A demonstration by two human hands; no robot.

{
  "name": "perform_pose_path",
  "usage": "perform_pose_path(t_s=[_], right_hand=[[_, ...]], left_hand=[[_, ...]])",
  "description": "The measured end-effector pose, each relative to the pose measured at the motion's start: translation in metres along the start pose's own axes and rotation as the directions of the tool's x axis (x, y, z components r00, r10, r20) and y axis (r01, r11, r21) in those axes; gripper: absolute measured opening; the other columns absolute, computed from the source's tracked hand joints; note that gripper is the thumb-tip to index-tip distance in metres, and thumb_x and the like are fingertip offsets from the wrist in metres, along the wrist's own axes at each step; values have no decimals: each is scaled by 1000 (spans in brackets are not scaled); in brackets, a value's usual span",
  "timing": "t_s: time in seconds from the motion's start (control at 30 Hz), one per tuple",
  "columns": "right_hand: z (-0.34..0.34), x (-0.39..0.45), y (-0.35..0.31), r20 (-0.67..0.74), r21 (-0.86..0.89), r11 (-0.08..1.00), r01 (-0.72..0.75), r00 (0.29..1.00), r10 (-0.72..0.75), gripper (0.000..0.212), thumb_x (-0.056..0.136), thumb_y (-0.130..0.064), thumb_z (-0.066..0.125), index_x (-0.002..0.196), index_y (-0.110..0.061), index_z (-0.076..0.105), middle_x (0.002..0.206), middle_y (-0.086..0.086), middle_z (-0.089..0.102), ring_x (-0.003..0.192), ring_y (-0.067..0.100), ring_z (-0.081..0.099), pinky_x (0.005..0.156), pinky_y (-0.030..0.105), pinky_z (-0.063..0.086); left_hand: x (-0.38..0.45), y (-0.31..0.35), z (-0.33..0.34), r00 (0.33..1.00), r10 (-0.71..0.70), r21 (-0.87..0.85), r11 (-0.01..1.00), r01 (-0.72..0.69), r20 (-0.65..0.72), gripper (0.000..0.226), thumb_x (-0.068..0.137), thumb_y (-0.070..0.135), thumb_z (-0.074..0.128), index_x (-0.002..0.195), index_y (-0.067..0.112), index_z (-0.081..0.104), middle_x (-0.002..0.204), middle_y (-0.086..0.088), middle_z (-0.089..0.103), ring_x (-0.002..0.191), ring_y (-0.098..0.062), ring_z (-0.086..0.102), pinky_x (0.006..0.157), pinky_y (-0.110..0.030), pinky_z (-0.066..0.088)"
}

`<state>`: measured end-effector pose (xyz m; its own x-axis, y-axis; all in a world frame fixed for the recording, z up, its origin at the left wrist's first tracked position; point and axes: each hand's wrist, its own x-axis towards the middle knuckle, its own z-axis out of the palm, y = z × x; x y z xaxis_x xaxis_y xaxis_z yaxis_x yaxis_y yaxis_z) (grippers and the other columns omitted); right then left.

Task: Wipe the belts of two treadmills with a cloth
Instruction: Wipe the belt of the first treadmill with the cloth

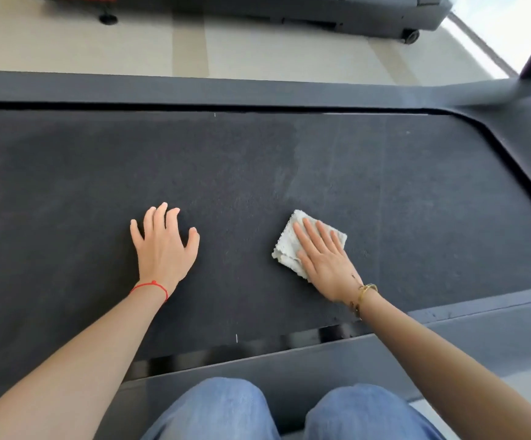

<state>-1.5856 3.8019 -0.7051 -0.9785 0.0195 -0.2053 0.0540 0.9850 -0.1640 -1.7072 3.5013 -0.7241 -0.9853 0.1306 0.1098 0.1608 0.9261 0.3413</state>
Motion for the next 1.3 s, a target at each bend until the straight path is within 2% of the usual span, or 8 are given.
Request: perform_pose_path(t_s=[0.17, 0.4, 0.57, 0.7, 0.87, 0.97, 1.17, 1.3], right_hand=[[-20, 85, 6, -6, 75, 987, -140, 990, 140, 56, 107, -36, 16, 158, -21, -3, 166, 2, -8, 152, 30, -10, 122, 47, -6], [-15, 68, 19, 1, -10, 927, 375, 927, -376, 56, 107, -39, 19, 158, -27, -2, 166, -7, -5, 152, 19, -11, 123, 39, -9], [-43, 141, 91, -19, -3, 994, 112, 993, -112, 55, 108, -37, 18, 158, -23, 0, 166, -1, -6, 152, 26, -9, 123, 44, -4], [-57, 202, 86, -13, 91, 992, -89, 996, 90, 56, 107, -36, 17, 159, -20, 1, 166, 4, -6, 152, 31, -10, 122, 48, -7], [-35, 161, 36, -36, 10, 942, 335, 942, -334, 56, 107, -36, 20, 159, -21, 4, 166, 0, 0, 152, 30, -5, 123, 47, -5], [-34, 155, 51, -4, 14, 896, 445, 896, -445, 55, 107, -39, 20, 158, -27, 2, 166, -6, -1, 153, 22, -7, 124, 42, -5], [-66, 236, 117, -50, 2, 990, 142, 989, -142, 56, 107, -37, 19, 158, -22, 0, 166, 2, -4, 152, 27, -6, 123, 44, -3], [-81, 291, 100, 5, 131, 989, -65, 998, 65, 57, 106, -37, 18, 159, -24, 1, 166, -1, -5, 152, 29, -11, 122, 47, -8]], left_hand=[[8, 59, 17, 999, 44, -5, 999, -44, 13, 58, 100, 33, 48, 151, 10, 38, 158, -11, 36, 150, -29, 24, 121, -60, 13], [17, 117, 44, 996, -87, 31, 996, 86, 23, 56, 103, 29, 40, 157, 19, 28, 166, -6, 22, 155, -28, 13, 121, -65, 5], [16, 138, 56, 985, -172, 84, 982, 171, -4, 57, 101, 33, 40, 155, 16, 32, 164, -11, 25, 154, -31, 16, 118, -69, 5], [17, 136, 58, 981, -193, 68, 979, 195, -26, 56, 99, 33, 44, 153, 18, 36, 162, -11, 29, 153, -30, 18, 120, -67, 7], [17, 137, 56, 980, -196, 98, 975, 197, -26, 56, 99, 33, 44, 153, 19, 36, 163, -8, 29, 152, -29, 21, 121, -65, 9], [16, 135, 56, 982, -187, 113, 975, 190, -38, 55, 100, 33, 44, 153, 20, 36, 163, -8, 29, 152, -28, 22, 120, -65, 11], [18, 138, 56, 978, -204, 124, 970, 207, -40, 61, 96, 41, 27, 152, 19, 38, 161, -9, 32, 151, -29, 24, 121, -65, 12], [19, 139, 56, 979, -199, 120, 972, 204, -54, 62, 95, 41, 27, 151, 18, 39, 160, -9, 33, 151, -30, 25, 121, -64, 12]])
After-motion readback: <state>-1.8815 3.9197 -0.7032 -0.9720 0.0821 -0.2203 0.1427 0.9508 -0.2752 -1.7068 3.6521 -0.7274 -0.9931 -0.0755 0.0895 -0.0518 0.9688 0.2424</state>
